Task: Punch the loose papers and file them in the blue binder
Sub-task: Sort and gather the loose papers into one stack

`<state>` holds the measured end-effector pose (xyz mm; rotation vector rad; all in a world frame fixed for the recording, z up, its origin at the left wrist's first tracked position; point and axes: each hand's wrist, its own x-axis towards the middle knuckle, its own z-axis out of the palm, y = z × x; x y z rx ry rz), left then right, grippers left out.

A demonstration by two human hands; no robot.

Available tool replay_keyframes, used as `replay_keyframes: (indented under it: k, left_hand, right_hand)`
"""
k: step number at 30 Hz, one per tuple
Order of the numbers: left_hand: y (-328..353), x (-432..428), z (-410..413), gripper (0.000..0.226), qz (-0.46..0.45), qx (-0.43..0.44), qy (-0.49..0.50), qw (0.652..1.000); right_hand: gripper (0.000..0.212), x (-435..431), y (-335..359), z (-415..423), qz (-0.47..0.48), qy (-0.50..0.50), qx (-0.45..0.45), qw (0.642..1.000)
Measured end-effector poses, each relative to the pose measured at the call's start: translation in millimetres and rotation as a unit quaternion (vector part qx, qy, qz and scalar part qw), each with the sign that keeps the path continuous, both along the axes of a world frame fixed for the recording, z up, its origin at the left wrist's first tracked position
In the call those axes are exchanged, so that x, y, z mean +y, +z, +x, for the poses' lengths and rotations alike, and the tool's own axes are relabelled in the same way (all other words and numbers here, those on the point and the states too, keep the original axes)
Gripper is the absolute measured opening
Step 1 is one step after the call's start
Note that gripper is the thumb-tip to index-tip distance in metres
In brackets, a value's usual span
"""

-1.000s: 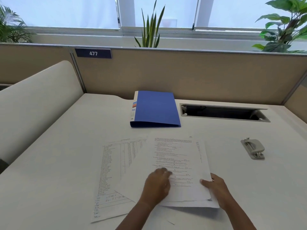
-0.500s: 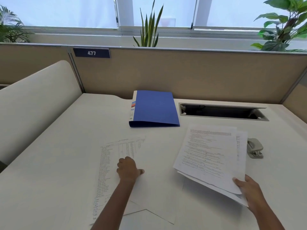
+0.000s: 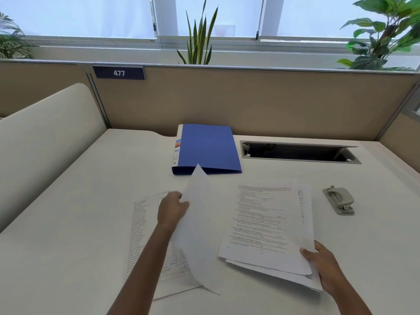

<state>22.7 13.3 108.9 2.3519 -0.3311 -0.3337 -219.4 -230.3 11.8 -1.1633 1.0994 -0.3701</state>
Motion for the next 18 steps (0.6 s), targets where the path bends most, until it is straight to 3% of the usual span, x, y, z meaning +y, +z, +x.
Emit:
replay_keyframes:
  k: [3,6,18]
  left_hand:
    - [44,-26,-13,0.013,-0.056,-0.072,-0.07,0.993]
    - [54,-57,-40,0.031,-0.064,-0.084,-0.13,0.986]
    - [-46,-99,-107,0.026,0.1,-0.01,-0.269,0.958]
  right_hand:
    - [0.041,10,-2,10,0.013,0.022,-0.009,1.0]
    - [0.042,26,-4,21,0.025,0.045,-0.023,0.998]
    - [0.032,57,-1,34,0.025,0.102,-0.036,0.994]
